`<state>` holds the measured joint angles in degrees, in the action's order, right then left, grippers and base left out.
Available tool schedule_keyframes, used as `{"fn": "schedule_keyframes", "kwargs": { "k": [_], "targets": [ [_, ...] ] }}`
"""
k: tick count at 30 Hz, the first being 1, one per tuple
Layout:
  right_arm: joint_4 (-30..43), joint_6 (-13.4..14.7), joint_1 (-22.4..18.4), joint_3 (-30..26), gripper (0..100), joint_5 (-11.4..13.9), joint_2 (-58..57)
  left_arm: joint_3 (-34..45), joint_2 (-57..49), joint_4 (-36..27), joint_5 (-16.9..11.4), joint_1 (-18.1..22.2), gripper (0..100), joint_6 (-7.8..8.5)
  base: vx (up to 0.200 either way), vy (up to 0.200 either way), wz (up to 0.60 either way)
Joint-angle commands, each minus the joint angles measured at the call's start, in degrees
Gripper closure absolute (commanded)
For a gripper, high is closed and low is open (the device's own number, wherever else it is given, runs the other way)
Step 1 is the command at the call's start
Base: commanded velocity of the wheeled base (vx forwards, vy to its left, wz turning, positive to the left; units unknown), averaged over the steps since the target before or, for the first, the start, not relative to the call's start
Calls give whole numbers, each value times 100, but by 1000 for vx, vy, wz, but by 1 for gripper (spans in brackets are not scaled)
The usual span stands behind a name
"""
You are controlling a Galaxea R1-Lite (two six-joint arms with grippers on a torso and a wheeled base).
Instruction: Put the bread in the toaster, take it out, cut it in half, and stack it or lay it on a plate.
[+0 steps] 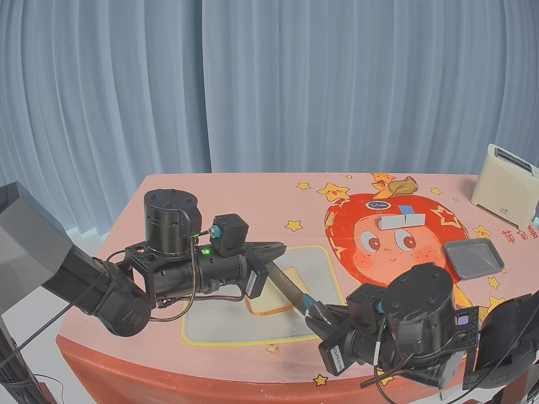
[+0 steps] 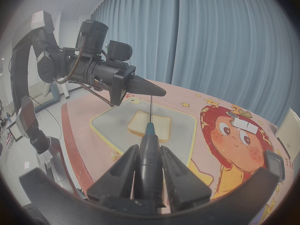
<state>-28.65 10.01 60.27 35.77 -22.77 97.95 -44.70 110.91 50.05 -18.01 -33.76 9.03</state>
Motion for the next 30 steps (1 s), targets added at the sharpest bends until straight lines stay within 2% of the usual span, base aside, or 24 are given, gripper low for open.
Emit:
{"fn": "schedule_keyframes", "kwargs": {
  "k": [1, 21, 26, 30],
  "targets": [
    [0, 1, 2, 0, 100, 1, -4, -3, 97, 13, 8, 1, 100, 2, 0, 0, 0],
    [0, 19, -50, 0, 100, 1, -22, -12, 308, 242, 25, 9, 100, -16, 0, 0, 0],
    [0, 27, -50, 0, 100, 1, -57, 41, 431, 611, 52, 1, 100, -139, 0, 0, 0],
    [0, 27, -77, 9, 100, 1, -110, 23, 379, 637, 236, -140, 100, -183, 0, 0, 0]
  ]
}}
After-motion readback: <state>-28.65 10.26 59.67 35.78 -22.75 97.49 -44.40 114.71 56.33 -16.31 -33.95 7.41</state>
